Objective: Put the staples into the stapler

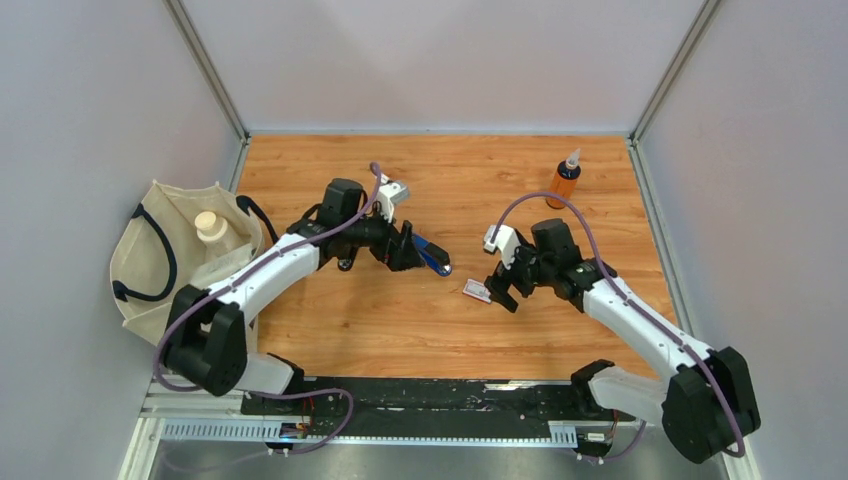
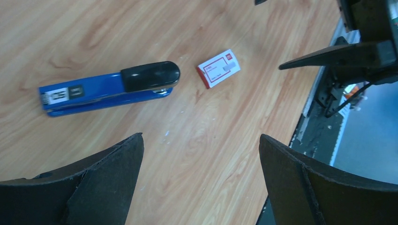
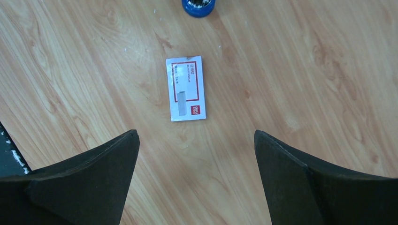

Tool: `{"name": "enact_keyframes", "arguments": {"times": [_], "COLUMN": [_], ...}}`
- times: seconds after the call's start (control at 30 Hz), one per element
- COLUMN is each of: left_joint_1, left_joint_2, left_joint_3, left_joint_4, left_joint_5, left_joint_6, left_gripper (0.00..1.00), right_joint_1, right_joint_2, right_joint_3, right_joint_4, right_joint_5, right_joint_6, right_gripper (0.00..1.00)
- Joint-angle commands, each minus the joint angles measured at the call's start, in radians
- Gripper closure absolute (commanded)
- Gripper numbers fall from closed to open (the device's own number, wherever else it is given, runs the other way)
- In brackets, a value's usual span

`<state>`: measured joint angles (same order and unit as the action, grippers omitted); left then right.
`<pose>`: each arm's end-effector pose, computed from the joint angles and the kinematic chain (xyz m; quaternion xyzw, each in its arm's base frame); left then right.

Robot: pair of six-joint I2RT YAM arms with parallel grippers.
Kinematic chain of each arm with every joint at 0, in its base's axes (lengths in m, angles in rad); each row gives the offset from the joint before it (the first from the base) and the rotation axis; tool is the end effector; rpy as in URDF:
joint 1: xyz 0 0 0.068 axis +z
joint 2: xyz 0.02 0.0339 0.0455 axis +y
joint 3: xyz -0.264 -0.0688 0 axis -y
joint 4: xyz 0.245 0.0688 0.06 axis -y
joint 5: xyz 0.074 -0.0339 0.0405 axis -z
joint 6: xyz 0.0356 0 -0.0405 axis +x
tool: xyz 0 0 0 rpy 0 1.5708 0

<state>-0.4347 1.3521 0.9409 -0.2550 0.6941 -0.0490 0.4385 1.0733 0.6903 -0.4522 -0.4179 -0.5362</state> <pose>0.2543 -0.1432 0.2656 0.3080 0.8017 -0.3954 0.3257 0.1887 0.1044 0.2306 -0.4934 0.7716 0.1762 0.3608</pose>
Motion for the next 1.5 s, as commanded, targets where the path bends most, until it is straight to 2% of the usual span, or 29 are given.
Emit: {"name": "enact_keyframes", "arguments": {"times": [0.0, 0.33, 0.63, 0.77, 0.87, 1.03, 1.1, 1.17, 1.3, 1.47], "left_joint_1": [-0.051, -0.118, -0.119, -0.118, -0.118, -0.119, -0.118, -0.116, -0.116, -0.118], "left_joint_2": [0.111, 0.278, 0.352, 0.395, 0.386, 0.282, 0.234, 0.197, 0.188, 0.303], "left_joint_3": [0.033, 0.053, 0.082, 0.11, 0.104, 0.068, 0.081, 0.113, 0.238, 0.38], "left_joint_4": [0.114, 0.149, 0.115, 0.097, 0.106, 0.132, 0.102, 0.05, -0.153, -0.351], "left_joint_5": [0.097, 0.097, -0.056, -0.076, -0.074, -0.035, -0.025, -0.005, -0.014, -0.064], "left_joint_6": [-0.13, -0.152, -0.084, -0.071, -0.061, 0.0, 0.049, 0.165, 0.49, 0.904], "left_gripper": [0.0, 0.0, 0.0, 0.0, 0.0, 0.0, 0.0, 0.0, 0.0, 0.0], "right_joint_1": [0.032, 0.062, 0.078, 0.078, 0.08, 0.08, 0.078, 0.078, 0.075, 0.014], "right_joint_2": [0.079, 0.198, 0.228, 0.228, 0.226, 0.208, 0.202, 0.191, 0.152, 0.109], "right_joint_3": [0.017, 0.038, 0.046, 0.048, 0.052, 0.051, 0.057, 0.06, 0.061, 0.067], "right_joint_4": [0.026, 0.066, 0.063, 0.066, 0.057, 0.052, 0.041, 0.032, 0.012, -0.009], "right_joint_5": [0.048, 0.077, 0.105, 0.105, 0.105, 0.102, 0.102, 0.099, 0.094, 0.044], "right_joint_6": [-0.033, -0.004, 0.002, 0.002, 0.002, -0.001, -0.007, -0.014, -0.022, -0.015], "right_gripper": [0.03, 0.04, 0.04, 0.04, 0.04, 0.02, 0.02, 0.01, 0.0, 0.0]}}
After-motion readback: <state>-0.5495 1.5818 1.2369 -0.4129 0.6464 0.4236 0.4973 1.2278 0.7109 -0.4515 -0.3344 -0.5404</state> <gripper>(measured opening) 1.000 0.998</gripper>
